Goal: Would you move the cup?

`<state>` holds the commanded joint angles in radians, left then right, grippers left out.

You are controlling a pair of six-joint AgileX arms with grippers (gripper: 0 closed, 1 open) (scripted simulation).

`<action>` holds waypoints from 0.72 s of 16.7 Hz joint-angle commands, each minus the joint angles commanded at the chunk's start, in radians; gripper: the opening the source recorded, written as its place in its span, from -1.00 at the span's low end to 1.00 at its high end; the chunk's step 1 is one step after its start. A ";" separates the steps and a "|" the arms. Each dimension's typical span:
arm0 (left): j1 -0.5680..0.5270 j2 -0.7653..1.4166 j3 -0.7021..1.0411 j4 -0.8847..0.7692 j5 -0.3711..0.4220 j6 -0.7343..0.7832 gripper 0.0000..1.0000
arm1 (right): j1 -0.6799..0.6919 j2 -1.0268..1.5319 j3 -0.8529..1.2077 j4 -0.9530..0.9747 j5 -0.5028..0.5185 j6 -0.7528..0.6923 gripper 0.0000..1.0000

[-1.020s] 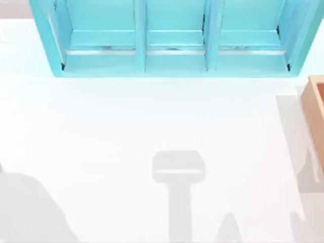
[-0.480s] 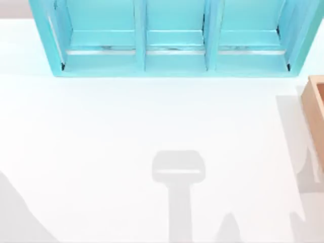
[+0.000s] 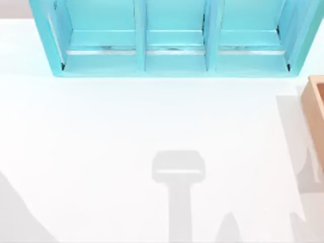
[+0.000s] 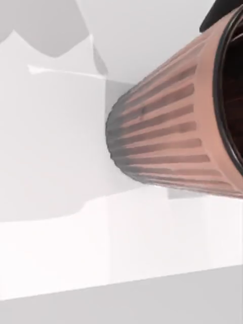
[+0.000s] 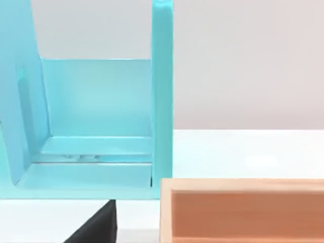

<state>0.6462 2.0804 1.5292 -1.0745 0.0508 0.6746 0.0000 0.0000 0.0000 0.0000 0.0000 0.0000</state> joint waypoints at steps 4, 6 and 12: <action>0.000 0.000 0.000 0.000 0.000 0.000 0.36 | 0.000 0.000 0.000 0.000 0.000 0.000 1.00; 0.000 0.000 0.000 0.000 0.000 0.000 0.66 | 0.000 0.000 0.000 0.000 0.000 0.000 1.00; 0.000 0.000 0.000 0.000 0.000 0.000 1.00 | 0.000 0.000 0.000 0.000 0.000 0.000 1.00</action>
<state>0.6462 2.0804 1.5292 -1.0745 0.0508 0.6746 0.0000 0.0000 0.0000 0.0000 0.0000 0.0000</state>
